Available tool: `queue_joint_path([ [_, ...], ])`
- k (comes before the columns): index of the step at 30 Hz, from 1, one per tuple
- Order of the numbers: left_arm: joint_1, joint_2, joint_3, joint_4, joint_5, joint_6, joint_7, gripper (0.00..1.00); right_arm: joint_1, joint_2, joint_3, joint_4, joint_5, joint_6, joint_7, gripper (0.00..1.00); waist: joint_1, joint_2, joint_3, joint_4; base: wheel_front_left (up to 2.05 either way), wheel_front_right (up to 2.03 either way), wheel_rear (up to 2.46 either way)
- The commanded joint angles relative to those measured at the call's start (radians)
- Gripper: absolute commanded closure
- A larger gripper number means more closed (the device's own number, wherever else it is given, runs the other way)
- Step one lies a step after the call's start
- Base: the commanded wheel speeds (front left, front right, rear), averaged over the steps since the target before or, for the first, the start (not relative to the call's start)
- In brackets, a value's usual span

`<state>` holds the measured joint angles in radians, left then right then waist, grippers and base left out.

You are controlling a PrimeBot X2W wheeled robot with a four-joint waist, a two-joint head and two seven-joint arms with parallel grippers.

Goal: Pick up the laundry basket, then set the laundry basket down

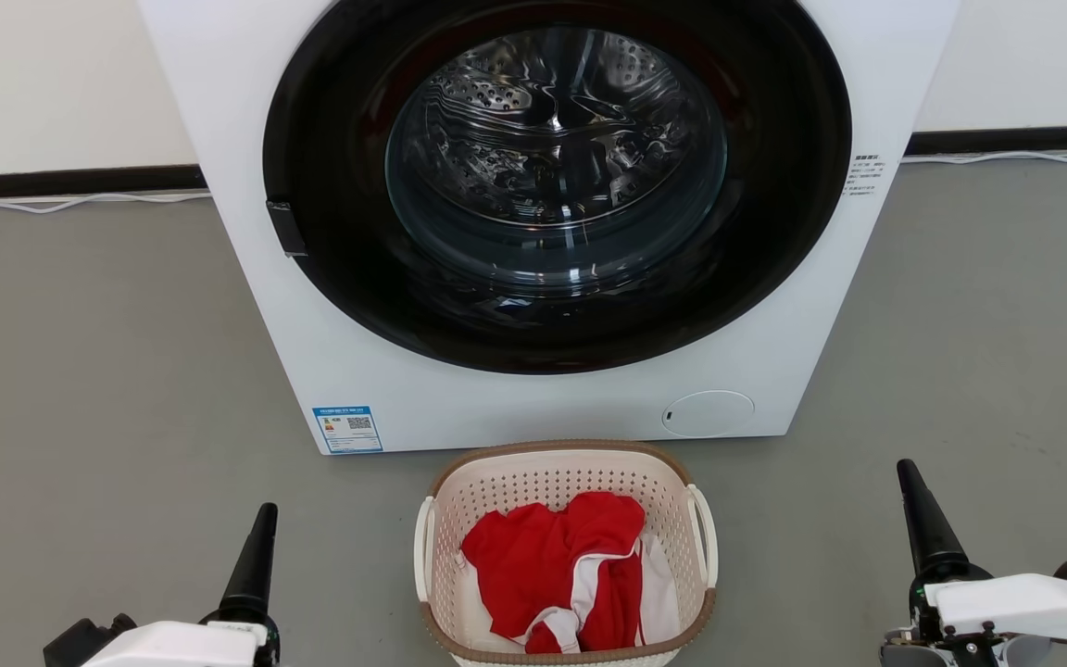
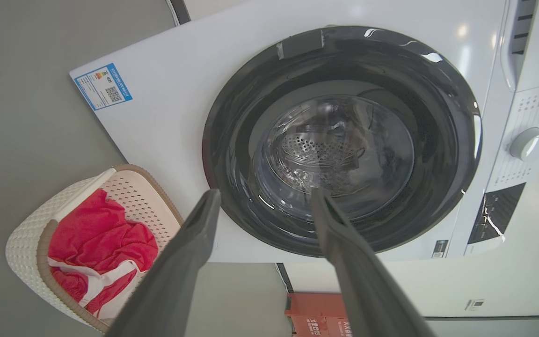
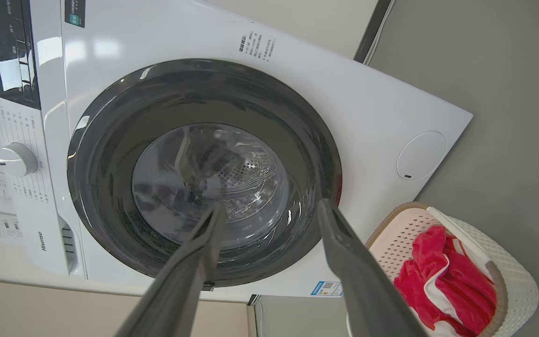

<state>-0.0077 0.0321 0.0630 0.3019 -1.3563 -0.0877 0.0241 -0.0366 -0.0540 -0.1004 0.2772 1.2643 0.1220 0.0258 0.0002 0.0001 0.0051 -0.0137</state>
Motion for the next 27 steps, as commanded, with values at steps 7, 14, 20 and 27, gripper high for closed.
queue_joint_path([
  [7,-0.017,0.008,-0.008,-0.046,0.122,0.029,-0.028,0.0,-0.007,-0.004,0.001,-0.041,-0.157,0.003,-0.029,0.0,-0.0001,-0.0001,0.002,-0.004,0.0,0.0,0.0],
  [14,-0.008,0.009,-0.018,-0.057,0.22,0.048,-0.048,0.0,-0.005,-0.002,0.0,-0.051,-0.273,0.004,-0.05,0.0,-0.0001,-0.0001,0.003,-0.01,0.0,0.0,0.0],
  [20,-0.004,0.01,-0.022,-0.061,0.275,0.057,-0.063,0.0,-0.004,-0.003,0.001,-0.055,-0.343,0.004,-0.064,0.0,-0.0001,-0.0001,0.004,-0.014,0.0,0.0,0.0],
  [27,-0.001,0.011,-0.025,-0.062,0.347,0.066,-0.083,0.0,-0.003,-0.006,0.009,-0.057,-0.434,0.004,-0.085,0.0,-0.0001,-0.0001,0.005,-0.02,0.0,0.0,0.0],
])
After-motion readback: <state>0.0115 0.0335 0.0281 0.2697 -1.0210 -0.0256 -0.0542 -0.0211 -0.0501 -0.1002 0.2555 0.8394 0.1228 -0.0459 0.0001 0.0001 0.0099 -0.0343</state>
